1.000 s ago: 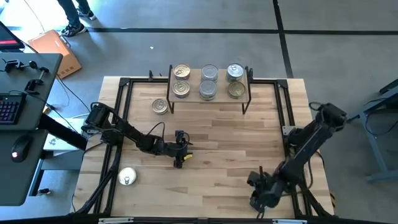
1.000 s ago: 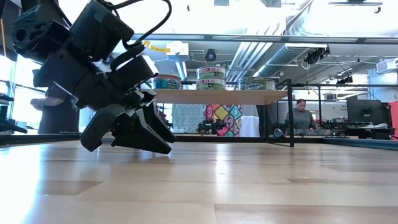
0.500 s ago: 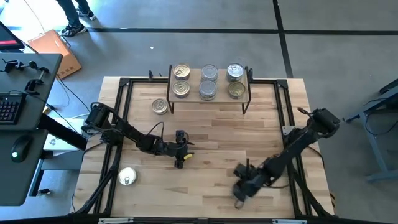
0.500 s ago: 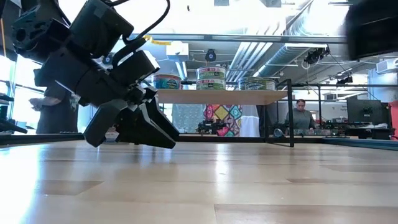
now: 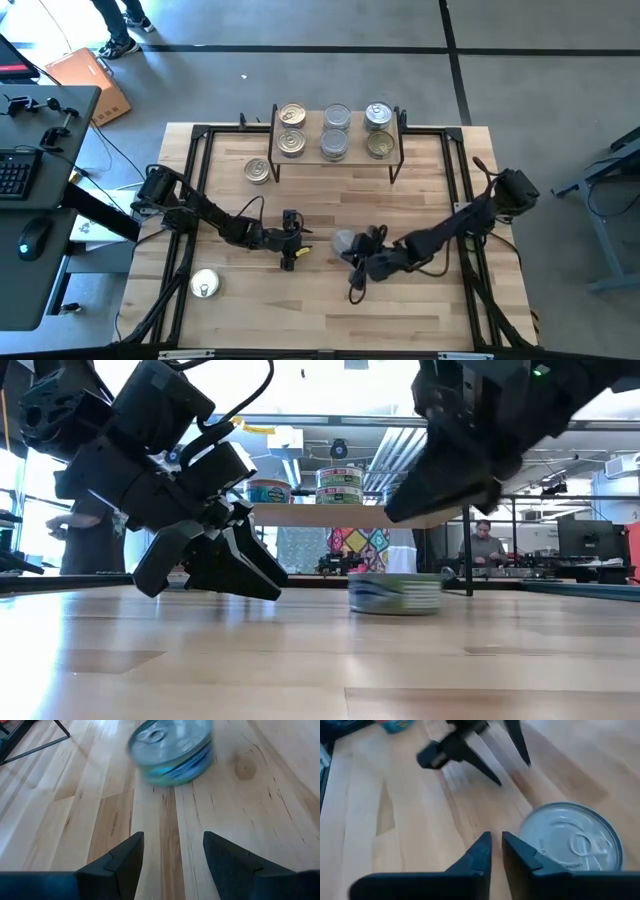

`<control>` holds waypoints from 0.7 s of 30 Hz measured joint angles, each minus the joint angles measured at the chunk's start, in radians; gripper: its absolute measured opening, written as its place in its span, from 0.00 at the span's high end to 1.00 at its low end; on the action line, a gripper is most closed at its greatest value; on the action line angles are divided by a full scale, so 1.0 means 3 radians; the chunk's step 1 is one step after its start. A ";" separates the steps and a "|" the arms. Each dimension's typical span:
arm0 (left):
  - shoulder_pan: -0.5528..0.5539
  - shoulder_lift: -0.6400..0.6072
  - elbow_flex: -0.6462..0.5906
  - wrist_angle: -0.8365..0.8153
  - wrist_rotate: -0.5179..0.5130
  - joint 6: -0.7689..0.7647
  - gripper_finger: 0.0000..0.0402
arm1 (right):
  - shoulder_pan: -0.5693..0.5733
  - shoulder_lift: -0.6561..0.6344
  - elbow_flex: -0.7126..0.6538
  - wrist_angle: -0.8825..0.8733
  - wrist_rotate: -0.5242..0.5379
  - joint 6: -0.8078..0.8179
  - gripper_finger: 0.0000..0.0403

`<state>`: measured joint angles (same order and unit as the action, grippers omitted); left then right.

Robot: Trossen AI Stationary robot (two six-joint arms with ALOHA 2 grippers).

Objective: Stack canned seafood by type on shelf
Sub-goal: Stack the green with blue patterned can on top of the green with blue patterned tuna can

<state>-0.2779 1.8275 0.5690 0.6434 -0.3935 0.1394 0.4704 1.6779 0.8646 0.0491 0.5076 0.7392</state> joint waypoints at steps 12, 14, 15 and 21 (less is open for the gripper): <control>0.0001 0.0000 0.0000 0.0018 0.0000 -0.0017 0.50 | -0.0171 0.0583 0.0025 0.0636 0.0278 -0.2137 0.49; 0.0001 0.0000 0.0000 0.0019 -0.0001 -0.0018 0.50 | -0.0191 0.0741 0.0093 0.0667 0.0426 -0.2248 0.49; 0.0001 0.0000 0.0000 0.0019 0.0000 -0.0018 0.50 | -0.0210 0.0807 0.0130 0.0647 0.0508 -0.2265 0.50; -0.0001 0.0000 0.0000 0.0028 0.0080 0.0019 0.50 | -0.0241 0.0952 0.0285 0.0357 0.0657 -0.2046 0.68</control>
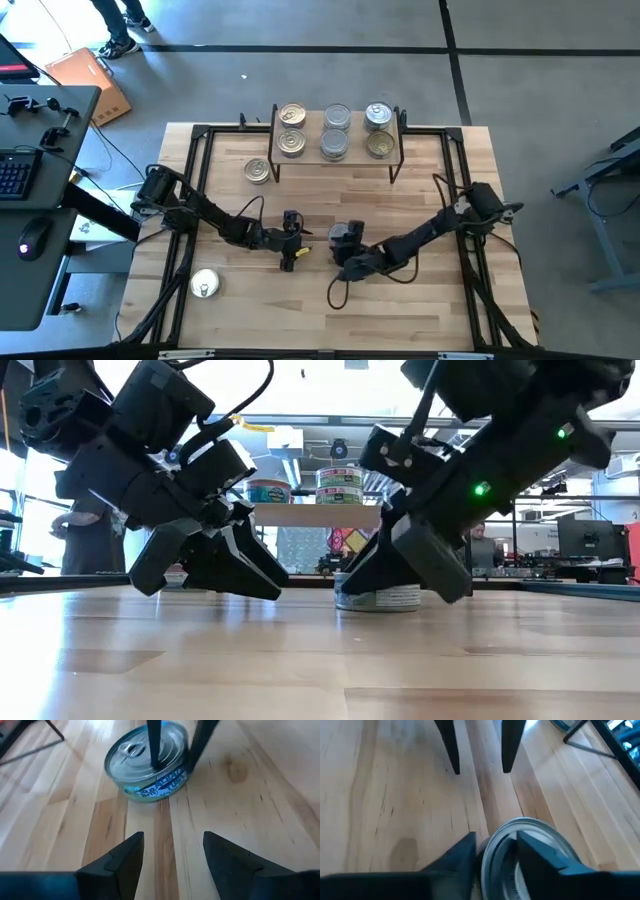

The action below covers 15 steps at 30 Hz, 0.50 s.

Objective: Stack canned seafood by type on shelf
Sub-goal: Stack the green with blue patterned can on top of the green with blue patterned tuna can

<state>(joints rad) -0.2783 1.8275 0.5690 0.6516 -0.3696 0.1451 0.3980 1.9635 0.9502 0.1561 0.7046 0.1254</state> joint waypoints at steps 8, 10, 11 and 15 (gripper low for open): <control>-0.0144 -0.0001 0.0181 0.0012 0.0003 0.0952 0.50 | 0.0004 -0.0019 0.0010 -0.0036 -0.0072 0.0461 0.98; -0.0172 -0.0001 0.0230 0.0010 0.0006 0.1290 0.50 | 0.0003 -0.0016 0.0007 0.0072 -0.0126 0.0479 0.96; -0.0176 -0.0001 0.0255 0.0014 0.0006 0.1428 0.50 | 0.0003 -0.0014 0.0005 0.0159 -0.0204 0.0471 0.96; -0.0163 -0.0001 0.0314 0.0013 0.0006 0.1744 0.50 | 0.0005 -0.0005 -0.0002 0.0533 -0.0570 0.0322 0.99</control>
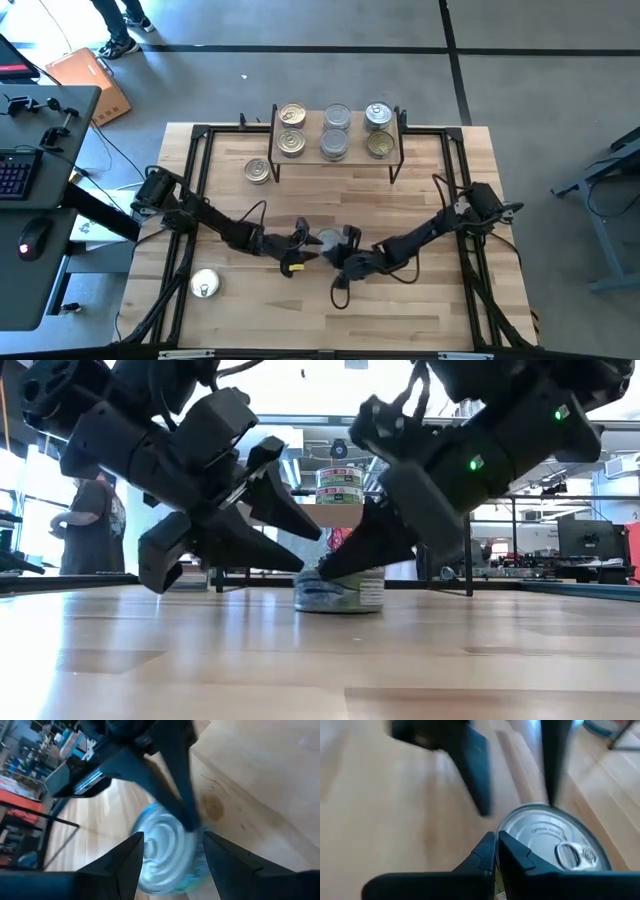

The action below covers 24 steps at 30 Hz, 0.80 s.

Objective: Stack canned seafood by type on shelf
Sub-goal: Stack the green with blue patterned can on top of the green with blue patterned tuna can

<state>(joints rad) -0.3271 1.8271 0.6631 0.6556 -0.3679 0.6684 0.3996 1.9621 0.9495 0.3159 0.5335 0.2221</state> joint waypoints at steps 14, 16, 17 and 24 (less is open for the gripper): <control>0.0003 -0.0003 0.0003 -0.0212 0.0016 -0.0031 0.50 | -0.0005 -0.0131 -0.0004 0.0297 0.0017 -0.0041 1.00; 0.0006 -0.0003 0.0002 -0.0255 0.0005 -0.0030 0.50 | -0.0003 -0.0203 -0.0004 0.0336 0.0011 -0.0042 1.00; 0.0008 -0.0003 0.0002 -0.0260 -0.0014 -0.0030 0.50 | -0.0003 -0.0236 -0.0003 0.0345 0.0008 -0.0041 1.00; 0.0006 -0.0003 0.0002 -0.0229 -0.0211 -0.0177 0.51 | -0.0003 -0.0280 -0.0002 0.0359 -0.0103 -0.0052 1.00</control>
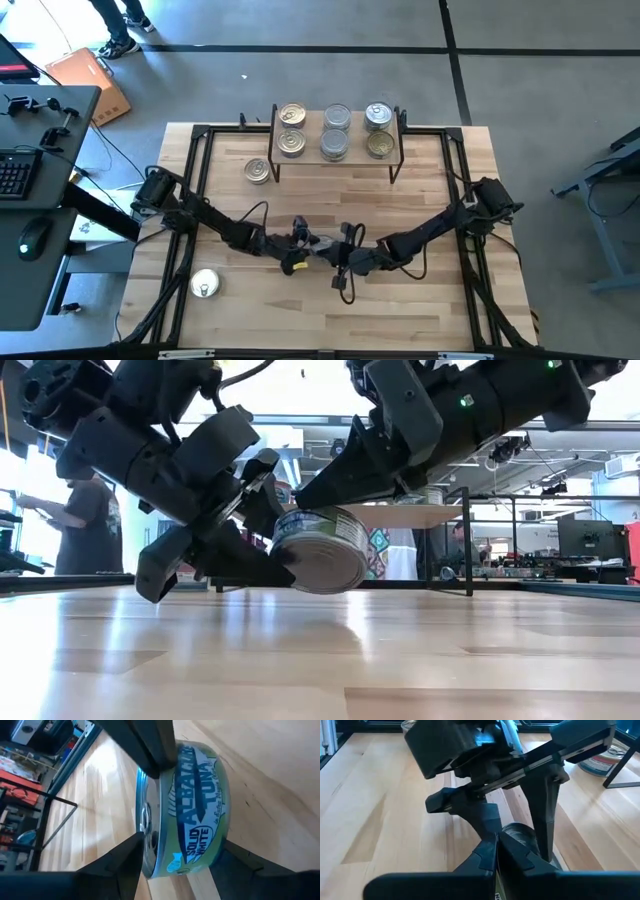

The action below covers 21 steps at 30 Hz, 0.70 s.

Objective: Stack canned seafood by type on shelf
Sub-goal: Stack the green with blue patterned can on top of the green with blue patterned tuna can

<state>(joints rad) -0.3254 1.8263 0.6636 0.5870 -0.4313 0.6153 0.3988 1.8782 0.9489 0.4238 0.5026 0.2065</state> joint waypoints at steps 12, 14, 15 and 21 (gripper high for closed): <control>-0.0046 0.0005 -0.0003 -0.0014 0.0066 -0.0547 0.69 | -0.0004 -0.0006 0.0003 0.0039 0.0024 0.0034 1.00; -0.0064 0.0005 -0.0003 -0.0003 0.0046 -0.0565 0.69 | -0.0017 -0.0005 0.0001 0.0096 0.0036 0.0059 0.98; -0.0074 0.0005 -0.0003 0.0010 0.0032 -0.0577 0.69 | -0.0029 -0.0006 0.0001 0.0132 0.0002 0.0063 0.96; -0.0092 0.0005 -0.0001 0.0006 -0.0040 -0.0662 0.67 | -0.0081 -0.0130 0.0003 0.0145 -0.0184 0.0033 0.73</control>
<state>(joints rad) -0.3531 1.8278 0.6632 0.5888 -0.4433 0.4168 0.3744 1.8391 0.9497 0.4671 0.4473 0.2164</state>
